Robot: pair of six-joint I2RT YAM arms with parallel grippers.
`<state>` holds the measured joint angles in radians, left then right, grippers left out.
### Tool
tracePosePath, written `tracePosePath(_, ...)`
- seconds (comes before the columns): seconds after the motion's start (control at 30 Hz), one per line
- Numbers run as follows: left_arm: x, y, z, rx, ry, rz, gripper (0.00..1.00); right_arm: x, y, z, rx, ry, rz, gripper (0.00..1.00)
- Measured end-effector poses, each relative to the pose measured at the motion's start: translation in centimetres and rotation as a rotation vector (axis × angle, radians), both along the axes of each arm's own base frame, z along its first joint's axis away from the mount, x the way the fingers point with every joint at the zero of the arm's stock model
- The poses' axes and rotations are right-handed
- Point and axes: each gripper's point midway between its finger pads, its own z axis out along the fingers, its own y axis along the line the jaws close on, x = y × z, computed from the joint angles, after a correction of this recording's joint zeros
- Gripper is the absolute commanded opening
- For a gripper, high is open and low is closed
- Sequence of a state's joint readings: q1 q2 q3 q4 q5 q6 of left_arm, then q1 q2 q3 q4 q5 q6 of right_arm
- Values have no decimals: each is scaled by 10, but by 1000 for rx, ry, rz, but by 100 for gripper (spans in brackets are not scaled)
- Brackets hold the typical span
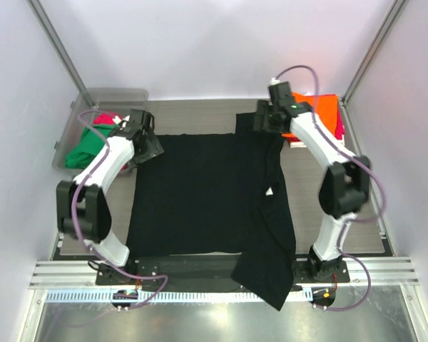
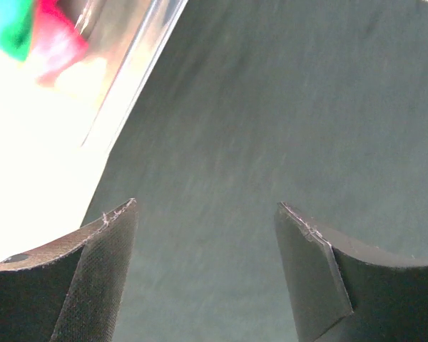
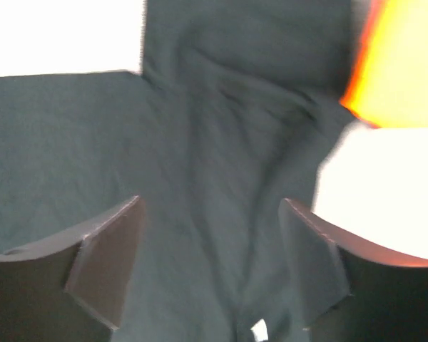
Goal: Fold and stack the t-shirts
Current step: Flatten the tshirt out
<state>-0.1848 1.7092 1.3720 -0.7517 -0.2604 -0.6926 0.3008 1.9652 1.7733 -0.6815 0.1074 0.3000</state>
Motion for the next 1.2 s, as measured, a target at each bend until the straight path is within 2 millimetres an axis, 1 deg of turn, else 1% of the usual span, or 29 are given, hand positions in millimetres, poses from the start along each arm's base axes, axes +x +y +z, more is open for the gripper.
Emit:
tracePosePath(0.03,-12,1,8,-2,-13,-6,77,-11,-10,9,-2,-12,-25,72)
tracePosePath(0.07,-24,2,15,-5,-26,-11,77,-23,-22,19,-2,-30,-53,64)
tracePosePath(0.1,-35,4,20,-5,-33,-18,77,-34,-33,22,-5,-32,-74,61)
tracePosePath(0.17,-58,7,31,-10,-54,-33,77,-53,-51,17,-8,-21,-117,55)
tracePosePath(0.2,-69,9,36,-13,-63,-39,77,-64,-61,6,-16,9,-136,54)
tracePosePath(0.23,-78,10,41,-15,-77,-45,77,-70,-66,-6,-21,38,-147,54)
tracePosePath(0.27,-88,12,46,-16,-89,-55,77,-78,-70,-22,-29,77,-155,54)
tracePosePath(0.37,-110,15,57,-18,-129,-78,77,-101,-70,-69,-41,209,-141,52)
tracePosePath(0.4,-117,16,61,-18,-145,-85,77,-107,-68,-80,-41,245,-135,52)
tracePosePath(0.47,-128,19,67,-17,-180,-93,77,-116,-65,-98,-37,298,-126,52)
tracePosePath(0.57,-143,23,68,-11,-217,-104,77,-121,-62,-108,-25,324,-120,51)
tracePosePath(0.7,-158,28,63,-1,-243,-99,78,-119,-59,-111,-7,320,-117,49)
tracePosePath(0.83,-161,31,70,3,-284,-95,78,-117,-56,-114,6,313,-114,45)
tracePosePath(0.93,-160,32,72,7,-292,-92,78,-117,-55,-119,11,317,-111,39)
tracePosePath(1.03,-159,32,69,14,-280,-94,78,-120,-55,-123,9,328,-111,31)
tracePosePath(1.07,-159,32,68,16,-275,-96,78,-120,-55,-124,9,330,-111,25)
tracePosePath(1.13,-159,32,68,19,-271,-99,78,-120,-55,-124,9,331,-110,17)
tracePosePath(1.17,-159,33,68,20,-271,-100,78,-120,-55,-124,10,330,-111,8)
tracePosePath(1.2,-159,33,68,22,-272,-99,78,-120,-55,-124,10,329,-110,4)
